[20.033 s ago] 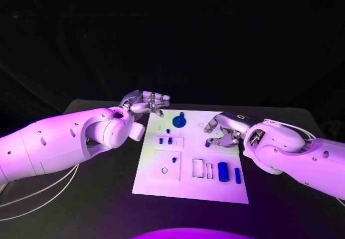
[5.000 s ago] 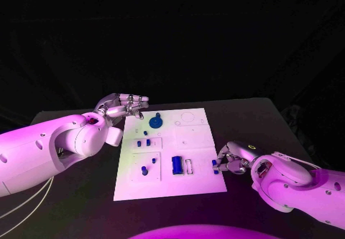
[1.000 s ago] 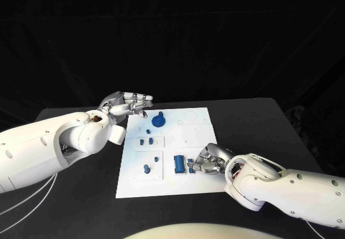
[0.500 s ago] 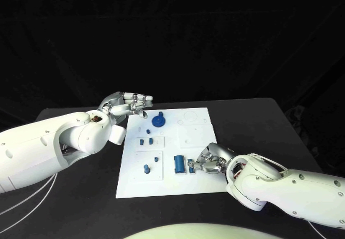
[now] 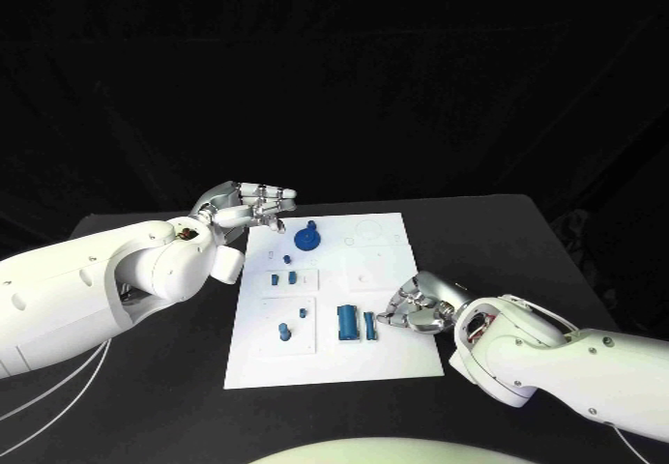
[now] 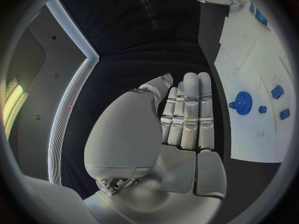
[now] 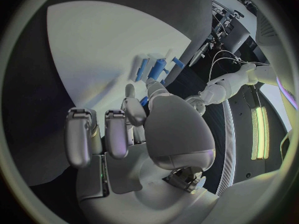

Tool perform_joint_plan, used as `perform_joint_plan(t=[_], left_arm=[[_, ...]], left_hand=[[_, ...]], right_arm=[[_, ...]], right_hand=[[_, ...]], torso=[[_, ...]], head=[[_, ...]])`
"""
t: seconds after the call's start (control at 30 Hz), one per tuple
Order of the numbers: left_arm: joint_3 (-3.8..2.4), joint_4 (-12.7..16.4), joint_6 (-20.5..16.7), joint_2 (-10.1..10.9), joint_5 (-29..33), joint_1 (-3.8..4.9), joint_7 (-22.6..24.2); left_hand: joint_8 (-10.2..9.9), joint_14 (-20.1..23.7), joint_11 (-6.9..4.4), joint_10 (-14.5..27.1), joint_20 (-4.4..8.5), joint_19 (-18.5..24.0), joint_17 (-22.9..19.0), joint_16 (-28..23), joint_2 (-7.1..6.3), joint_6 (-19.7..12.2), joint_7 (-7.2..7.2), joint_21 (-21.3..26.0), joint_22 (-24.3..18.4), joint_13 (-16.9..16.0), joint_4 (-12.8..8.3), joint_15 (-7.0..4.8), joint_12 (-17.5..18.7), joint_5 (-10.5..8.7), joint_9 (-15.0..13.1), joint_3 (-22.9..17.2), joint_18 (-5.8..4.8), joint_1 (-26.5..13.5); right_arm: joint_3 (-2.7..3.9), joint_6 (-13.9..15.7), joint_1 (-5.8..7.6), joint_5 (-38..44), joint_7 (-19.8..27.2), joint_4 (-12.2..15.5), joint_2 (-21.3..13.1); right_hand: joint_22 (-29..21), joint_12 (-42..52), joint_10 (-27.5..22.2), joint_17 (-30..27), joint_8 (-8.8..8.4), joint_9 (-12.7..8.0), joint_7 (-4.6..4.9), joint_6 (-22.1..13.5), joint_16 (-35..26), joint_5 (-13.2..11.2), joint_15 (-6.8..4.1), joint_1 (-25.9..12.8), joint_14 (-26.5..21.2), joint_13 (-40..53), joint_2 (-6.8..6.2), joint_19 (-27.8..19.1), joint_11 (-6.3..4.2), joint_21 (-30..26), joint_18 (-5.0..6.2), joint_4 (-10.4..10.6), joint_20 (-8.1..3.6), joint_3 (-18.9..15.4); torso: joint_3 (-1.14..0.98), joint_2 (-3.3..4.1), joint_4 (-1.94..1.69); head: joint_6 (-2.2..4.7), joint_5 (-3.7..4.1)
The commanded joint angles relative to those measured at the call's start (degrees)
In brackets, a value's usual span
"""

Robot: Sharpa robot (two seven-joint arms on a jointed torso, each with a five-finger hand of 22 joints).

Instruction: Assemble the parts on the task board

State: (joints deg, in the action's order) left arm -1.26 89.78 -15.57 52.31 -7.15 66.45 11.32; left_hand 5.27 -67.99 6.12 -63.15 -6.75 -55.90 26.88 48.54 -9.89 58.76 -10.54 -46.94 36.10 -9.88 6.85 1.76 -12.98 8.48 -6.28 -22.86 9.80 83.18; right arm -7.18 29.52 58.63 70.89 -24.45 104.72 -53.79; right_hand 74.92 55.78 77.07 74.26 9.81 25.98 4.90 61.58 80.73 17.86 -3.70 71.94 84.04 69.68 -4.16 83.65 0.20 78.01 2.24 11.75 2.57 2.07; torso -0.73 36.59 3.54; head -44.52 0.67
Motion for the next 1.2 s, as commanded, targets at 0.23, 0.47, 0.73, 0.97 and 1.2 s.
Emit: perform_joint_plan(t=[0.23, 0.47, 0.73, 0.97, 1.2], left_arm=[[0.72, -2.6, -0.2, -1.5, 3.9, -0.74, 3.3], [0.97, -6.3, -1.3, -3.9, 8.7, -2.4, 8.1], [1.0, -11.3, -3.0, -7.8, 11.6, -3.79, 11.4], [0.99, -13.8, -4.1, -9.6, 12.4, -4.3, 12.3], [1.07, -11.9, -5.5, -9.1, 10.0, -4.44, 10.4]], left_hand=[[0.0, 2.9, 0.13, 0.6, -0.72, 1.3, -0.8, -1.6, 0.35, -0.5, 0.32, 2.0, -0.9, -0.3, 0.6, 0.35, -0.9, 0.17, 0.2, 1.2, 0.63, -0.8], [0.2, 12.9, 1.23, 2.7, -4.34, 10.1, -8.0, -15.1, 0.37, -1.7, -0.18, 13.8, -7.4, 1.1, 2.5, 3.04, 0.1, 0.26, 0.7, 2.9, -0.49, -1.3], [-0.9, 16.4, 4.01, 4.4, -9.69, 16.3, -15.5, -34.4, 1.57, -3.8, 1.6, 30.7, -18.6, 4.7, 4.1, 6.85, 5.4, 0.27, 2.2, 7.0, -0.47, -0.6], [-1.6, 16.8, 5.1, 5.1, -9.99, 16.4, -20.1, -42.8, 3.17, -4.2, 2.12, 38.3, -24.5, 6.3, 4.1, 8.26, 9.2, 0.33, 2.6, 10.2, -1.99, 0.5], [-5.3, 39.2, 0.22, 30.5, -2.68, 33.7, -26.9, -48.5, 9.89, -28.1, 5.77, 42.0, -29.5, 9.9, -0.9, 3.88, 13.0, -3.53, 6.3, 15.5, -4.82, -36.1]], right_arm=[[0.1, -5.2, 5.18, -37.4, 31.4, -9.5, 2.2], [0.14, -11.0, 8.27, -53.6, 40.0, -21.8, 8.0], [0.3, -13.6, 9.03, -58.4, 44.3, -33.1, 14.0], [0.35, -14.7, 8.99, -58.8, 45.7, -36.5, 16.1], [1.06, -8.8, 8.24, -58.0, 43.5, -33.8, 15.2]], right_hand=[[-9.8, -35.1, -18.8, -38.4, -4.04, -2.9, 3.66, -5.5, -42.0, -5.5, 4.36, 8.7, -17.2, -25.9, 1.83, -25.7, 4.41, -51.8, 7.54, -2.5, 3.74, 3.3], [-26.2, -46.7, -16.0, -52.8, -6.14, -8.3, 5.22, -4.4, -65.3, -6.2, 8.84, 11.4, -23.2, -47.1, 0.79, -32.0, 7.06, -68.4, 8.21, -2.6, 8.92, 7.1], [-39.7, -51.2, -14.7, -62.7, -6.21, -13.8, 6.0, -4.8, -75.3, -6.3, 10.78, 9.5, -22.6, -59.6, 0.9, -35.3, 8.24, -74.5, 8.39, -3.9, 11.47, 8.7], [-47.1, -52.0, -14.0, -67.4, -6.21, -17.0, 6.24, -4.7, -77.2, -6.4, 11.02, 7.9, -20.7, -64.9, 1.52, -35.2, 8.55, -74.4, 8.38, -5.6, 11.94, 8.4], [-59.2, -55.8, -41.6, -74.3, -9.81, -20.9, 1.36, -29.6, -80.7, -11.4, 7.82, -27.0, -48.5, -69.7, 4.16, -56.4, 4.75, -78.0, 3.95, -11.7, 5.59, 3.8]], torso=[[1.08, -2.82, -0.04], [1.71, -4.75, 0.05], [1.9, -6.26, -0.21], [1.65, -6.41, -0.22], [1.35, -5.88, -1.6]], head=[[2.58, 0.48], [5.99, 0.26], [7.49, -0.14], [8.32, -0.69], [8.87, -0.55]])
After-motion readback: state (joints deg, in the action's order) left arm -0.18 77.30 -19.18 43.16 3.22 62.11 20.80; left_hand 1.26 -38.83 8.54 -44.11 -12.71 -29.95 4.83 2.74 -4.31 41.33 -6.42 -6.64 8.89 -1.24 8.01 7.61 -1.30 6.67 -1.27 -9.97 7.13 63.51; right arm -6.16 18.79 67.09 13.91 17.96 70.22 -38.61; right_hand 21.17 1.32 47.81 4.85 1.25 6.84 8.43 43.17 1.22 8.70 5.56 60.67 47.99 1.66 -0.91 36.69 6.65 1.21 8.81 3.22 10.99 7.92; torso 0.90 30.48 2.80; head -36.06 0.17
